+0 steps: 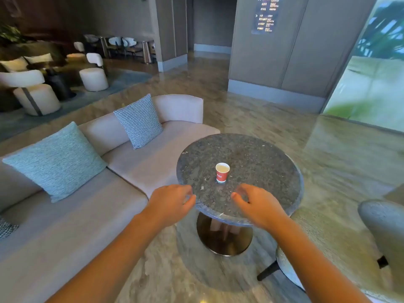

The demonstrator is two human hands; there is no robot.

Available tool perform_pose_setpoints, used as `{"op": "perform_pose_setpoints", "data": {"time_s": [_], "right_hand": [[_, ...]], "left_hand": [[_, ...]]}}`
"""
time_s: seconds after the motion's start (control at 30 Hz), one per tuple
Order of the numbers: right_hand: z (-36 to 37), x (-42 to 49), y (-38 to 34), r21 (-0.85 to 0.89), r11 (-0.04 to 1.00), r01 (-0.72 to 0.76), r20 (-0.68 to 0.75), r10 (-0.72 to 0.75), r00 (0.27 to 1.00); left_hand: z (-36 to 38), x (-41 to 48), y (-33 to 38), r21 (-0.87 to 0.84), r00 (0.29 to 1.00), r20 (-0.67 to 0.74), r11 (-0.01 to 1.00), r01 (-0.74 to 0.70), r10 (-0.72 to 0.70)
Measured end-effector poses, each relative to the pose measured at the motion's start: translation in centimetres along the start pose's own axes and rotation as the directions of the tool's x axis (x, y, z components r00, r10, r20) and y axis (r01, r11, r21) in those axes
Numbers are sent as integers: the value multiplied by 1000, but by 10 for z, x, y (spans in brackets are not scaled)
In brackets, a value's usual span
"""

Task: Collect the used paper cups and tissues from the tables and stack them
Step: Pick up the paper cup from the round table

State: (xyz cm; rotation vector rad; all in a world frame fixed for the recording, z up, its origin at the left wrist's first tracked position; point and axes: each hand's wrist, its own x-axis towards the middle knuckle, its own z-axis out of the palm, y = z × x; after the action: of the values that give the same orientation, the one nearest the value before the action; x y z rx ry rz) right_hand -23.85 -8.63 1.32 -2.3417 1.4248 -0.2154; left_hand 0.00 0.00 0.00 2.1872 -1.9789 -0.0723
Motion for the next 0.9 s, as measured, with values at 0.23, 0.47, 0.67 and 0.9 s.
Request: {"op": "perform_pose_setpoints", "data": {"time_s": [0.23, 0.47, 0.67, 0.9], "right_hand": [[3, 74, 16, 36, 997, -75, 2, 75, 997], [14, 170, 56, 62, 992, -109, 59, 106, 993], [26, 246, 92, 157, 979, -132, 100, 118, 988], [66, 294, 126, 236, 949, -207, 188, 164, 968]], "left_hand": [[10, 87, -13, -86, 997, 39, 994, -64, 68], [43, 179, -28, -72, 994, 103, 997, -35, 42], [71, 247, -33, -79, 993, 118, 997, 28, -18], [114, 287, -44, -119, 977, 203, 989, 88, -62]]}}
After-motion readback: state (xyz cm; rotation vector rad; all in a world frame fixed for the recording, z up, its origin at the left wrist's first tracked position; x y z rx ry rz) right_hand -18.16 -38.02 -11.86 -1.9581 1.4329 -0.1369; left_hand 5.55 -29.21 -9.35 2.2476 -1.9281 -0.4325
